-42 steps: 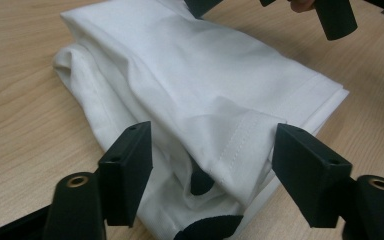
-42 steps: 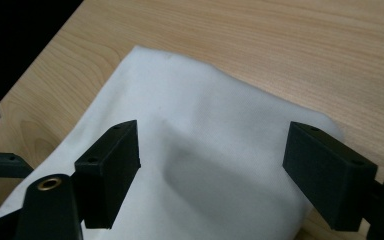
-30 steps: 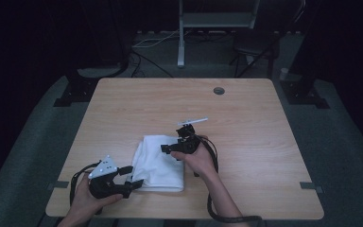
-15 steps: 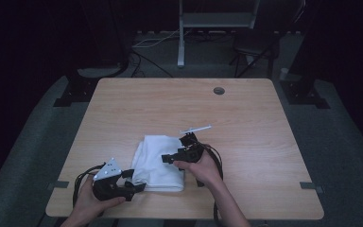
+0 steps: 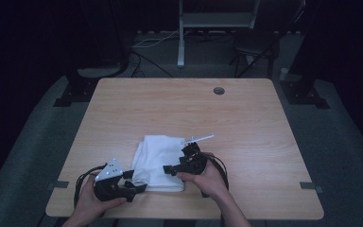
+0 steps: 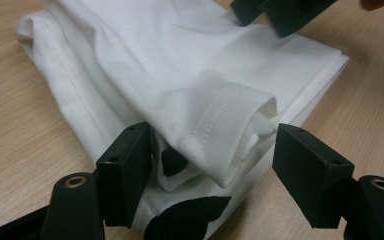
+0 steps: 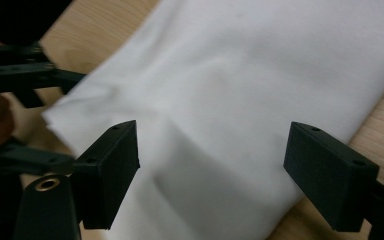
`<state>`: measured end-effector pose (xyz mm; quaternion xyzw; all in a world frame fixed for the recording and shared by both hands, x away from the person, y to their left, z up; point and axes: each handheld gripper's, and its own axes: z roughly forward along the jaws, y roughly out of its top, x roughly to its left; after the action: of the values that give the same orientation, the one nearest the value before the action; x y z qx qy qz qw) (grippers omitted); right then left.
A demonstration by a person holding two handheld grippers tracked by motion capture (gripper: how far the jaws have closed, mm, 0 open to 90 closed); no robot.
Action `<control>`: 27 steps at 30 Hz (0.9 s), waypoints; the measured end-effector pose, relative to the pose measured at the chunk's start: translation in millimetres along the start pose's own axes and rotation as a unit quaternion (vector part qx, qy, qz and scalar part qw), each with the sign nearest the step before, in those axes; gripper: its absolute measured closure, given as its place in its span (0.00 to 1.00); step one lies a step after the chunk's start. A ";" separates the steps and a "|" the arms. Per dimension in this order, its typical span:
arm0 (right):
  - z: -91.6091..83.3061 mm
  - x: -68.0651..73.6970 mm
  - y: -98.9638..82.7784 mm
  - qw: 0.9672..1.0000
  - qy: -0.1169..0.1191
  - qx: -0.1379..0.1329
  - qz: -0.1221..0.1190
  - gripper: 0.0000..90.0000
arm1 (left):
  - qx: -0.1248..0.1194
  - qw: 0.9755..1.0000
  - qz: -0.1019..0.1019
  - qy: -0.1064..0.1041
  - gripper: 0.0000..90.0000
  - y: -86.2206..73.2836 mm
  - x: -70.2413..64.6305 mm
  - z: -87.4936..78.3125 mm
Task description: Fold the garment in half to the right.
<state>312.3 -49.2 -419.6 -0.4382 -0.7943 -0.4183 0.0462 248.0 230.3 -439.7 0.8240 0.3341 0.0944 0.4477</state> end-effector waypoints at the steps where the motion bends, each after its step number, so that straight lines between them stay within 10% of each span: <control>1: -3.3 3.2 -0.6 1.000 0.005 -0.001 -0.004 0.24 | 0.000 1.000 0.000 0.000 0.36 0.3 0.1 0.1; 27: -15.9 22.1 -38.9 0.998 0.056 0.024 -0.008 0.24 | 0.002 1.000 0.000 -0.002 0.36 -1.5 -2.2 -0.5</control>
<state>265.5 -56.2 -423.8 -0.4063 -0.8039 -0.4232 0.0979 245.5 229.8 -440.3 0.8253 0.3335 0.0924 0.4463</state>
